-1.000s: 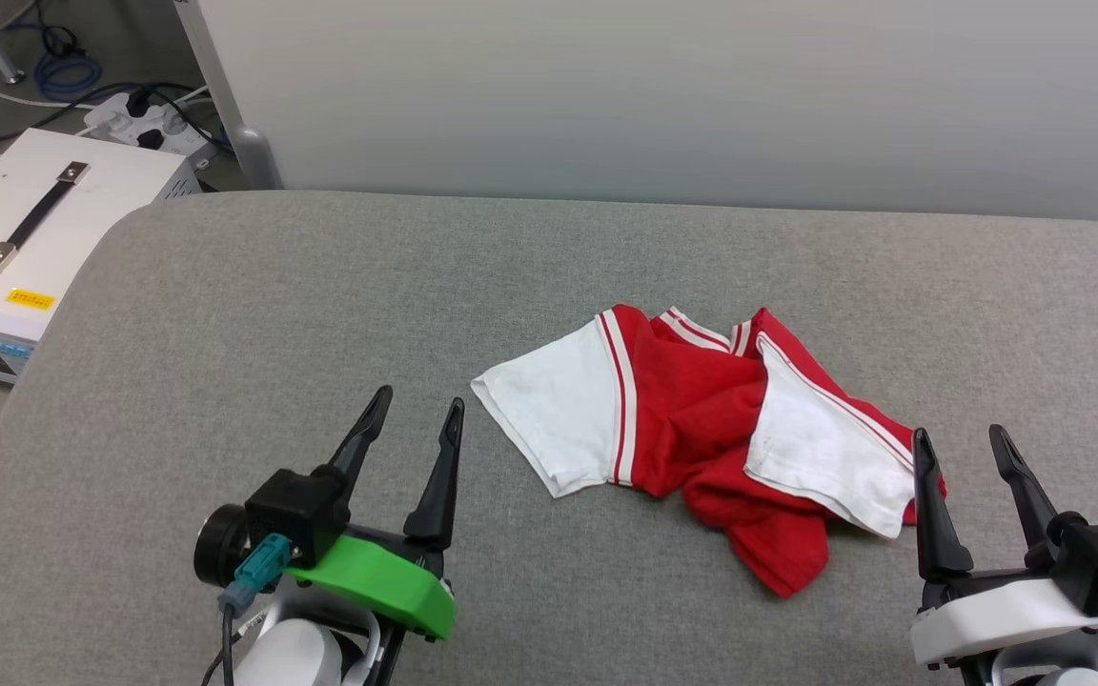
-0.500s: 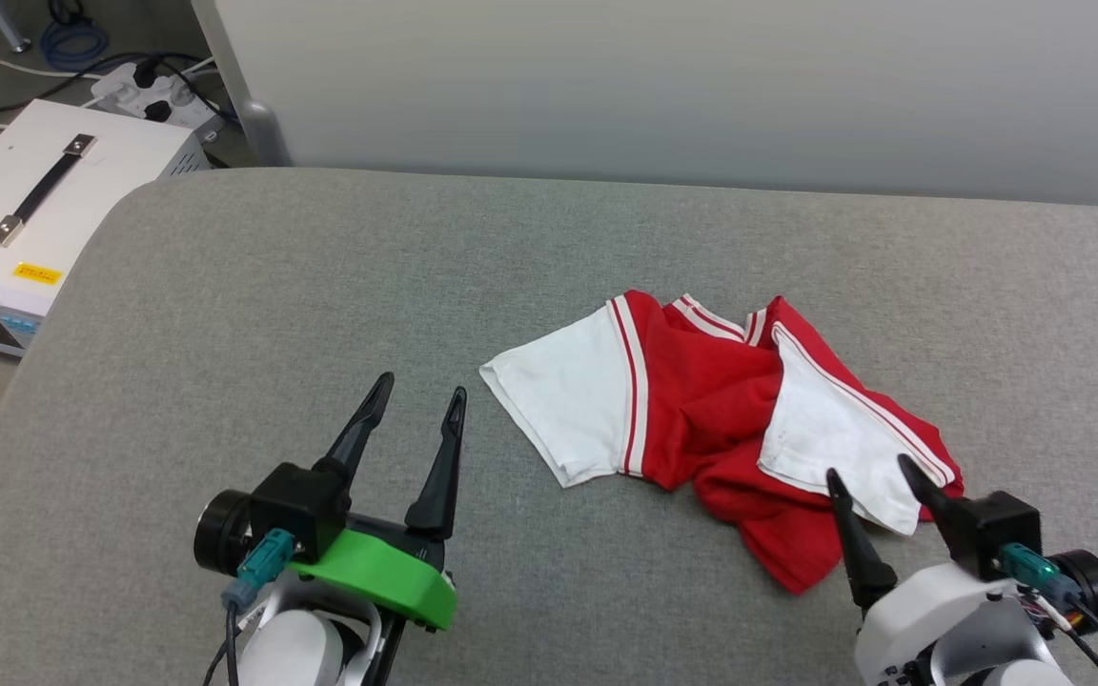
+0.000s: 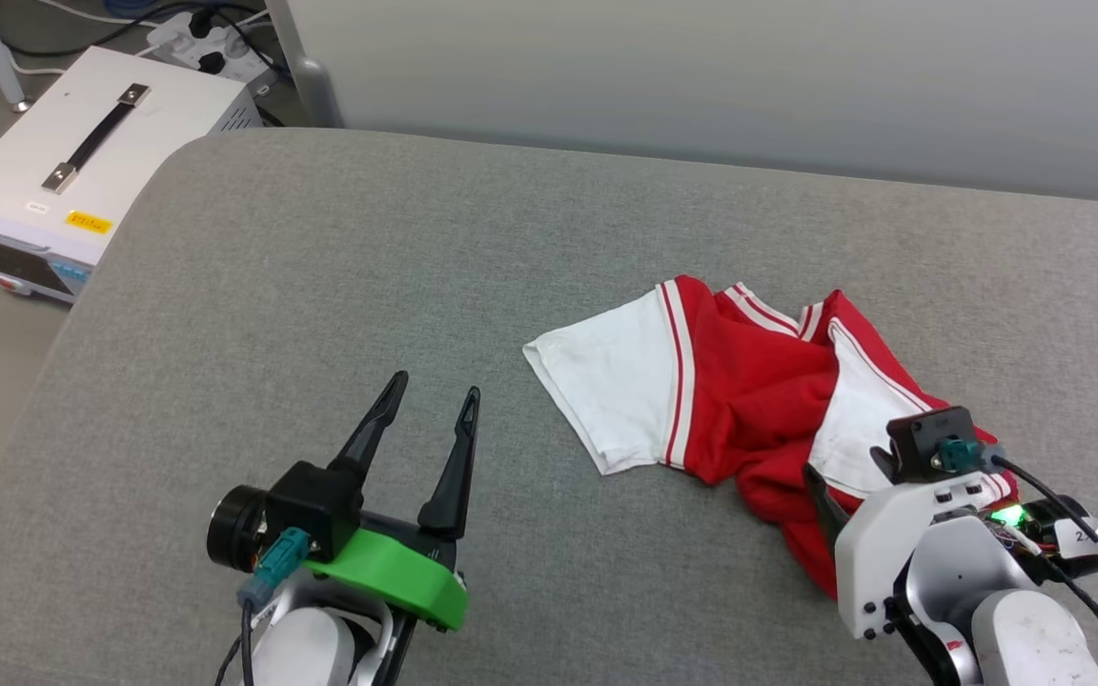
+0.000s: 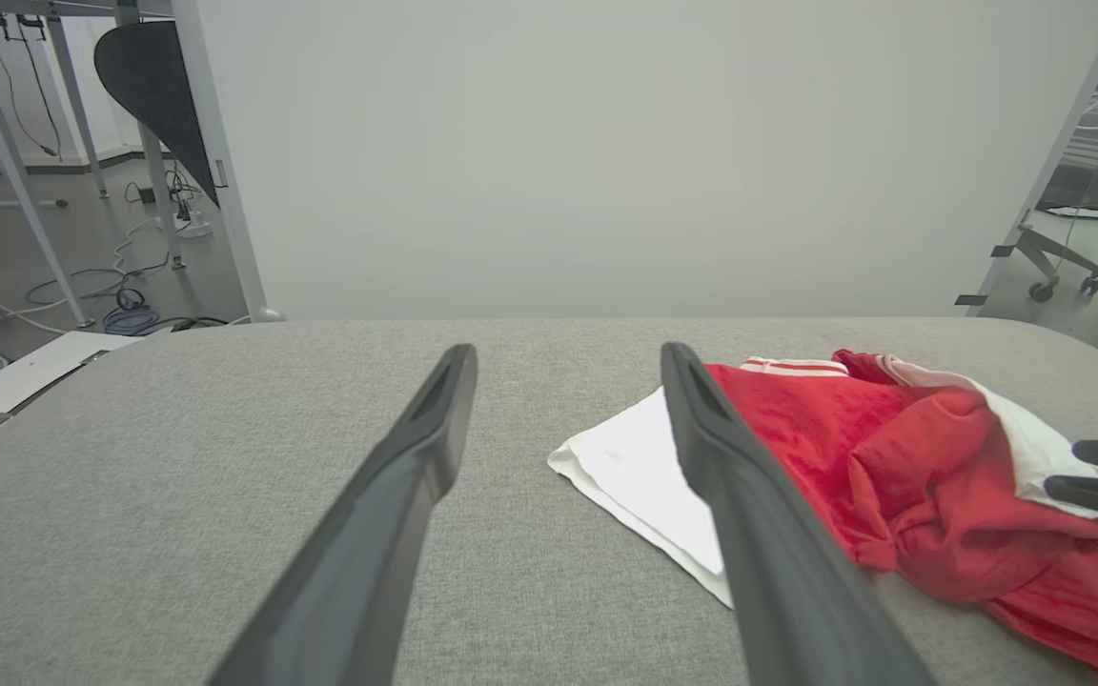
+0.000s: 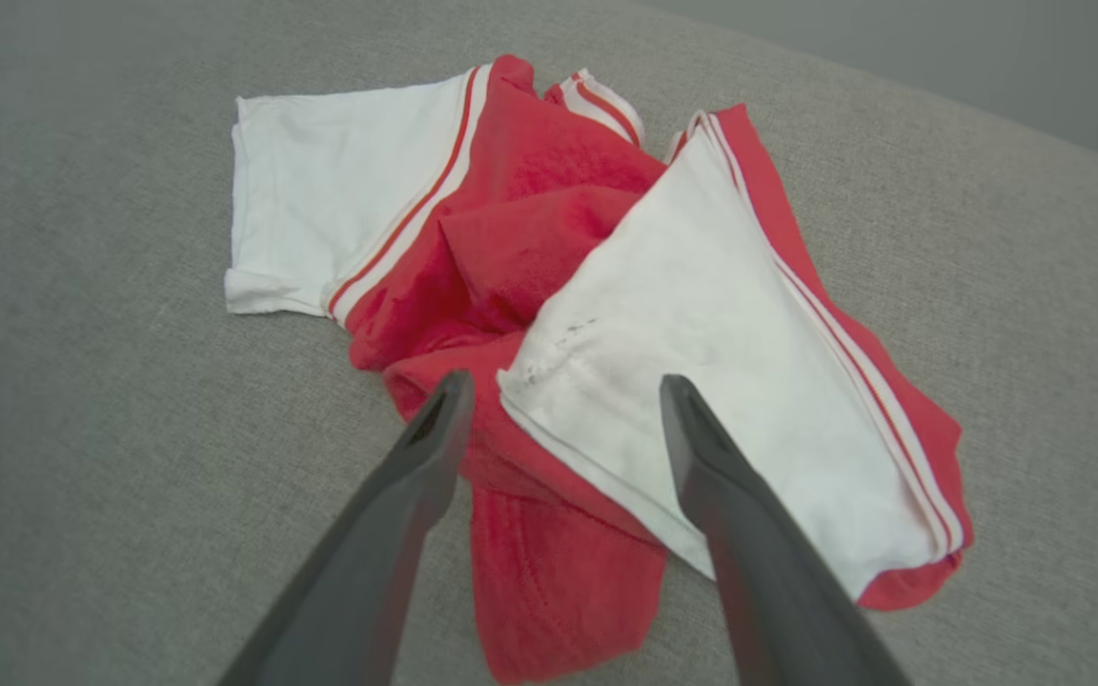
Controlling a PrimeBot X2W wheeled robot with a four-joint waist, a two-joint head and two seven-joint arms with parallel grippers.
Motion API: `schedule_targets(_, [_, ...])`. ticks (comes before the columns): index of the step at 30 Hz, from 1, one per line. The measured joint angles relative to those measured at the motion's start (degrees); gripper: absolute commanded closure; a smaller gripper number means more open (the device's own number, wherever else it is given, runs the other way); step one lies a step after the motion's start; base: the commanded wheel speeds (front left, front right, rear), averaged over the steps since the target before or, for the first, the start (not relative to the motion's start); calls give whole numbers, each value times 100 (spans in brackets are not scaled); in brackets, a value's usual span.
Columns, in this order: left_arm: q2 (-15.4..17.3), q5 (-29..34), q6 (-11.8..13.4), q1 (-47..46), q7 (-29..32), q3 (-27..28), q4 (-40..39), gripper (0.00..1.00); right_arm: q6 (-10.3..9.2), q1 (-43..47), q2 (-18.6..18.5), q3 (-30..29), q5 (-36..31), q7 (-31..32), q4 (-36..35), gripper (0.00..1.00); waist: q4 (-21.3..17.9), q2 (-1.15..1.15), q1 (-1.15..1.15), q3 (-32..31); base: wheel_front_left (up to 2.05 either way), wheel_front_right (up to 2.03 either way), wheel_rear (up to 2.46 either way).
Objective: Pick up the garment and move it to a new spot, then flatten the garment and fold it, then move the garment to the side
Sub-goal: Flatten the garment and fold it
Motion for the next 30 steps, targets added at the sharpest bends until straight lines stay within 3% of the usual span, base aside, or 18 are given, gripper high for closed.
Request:
schedule_targets(13, [-147, 69, -48, -2, 1, 55, 27, 0, 0, -182, 57, -412, -77, 288, 57, 0, 235, 0, 0, 250, 0, 0, 0])
schedule_targets(16, [-168, 100, -58, -5, 1, 63, 45, 0, 0, -187, 59, -413, -38, 307, 97, 99, 238, 0, 0, 282, 0, 0, 0])
schedule_targets(24, [-189, 105, -63, -3, 1, 98, 144, 0, 0, -177, 68, -414, 52, 203, 25, 100, 147, 0, 0, 181, 0, 0, 0])
schedule_targets(30, [-183, 104, -64, 14, 1, 66, 185, 0, 0, -86, 76, -676, 296, 345, -508, 100, -37, 0, 0, 25, 0, 0, 0])
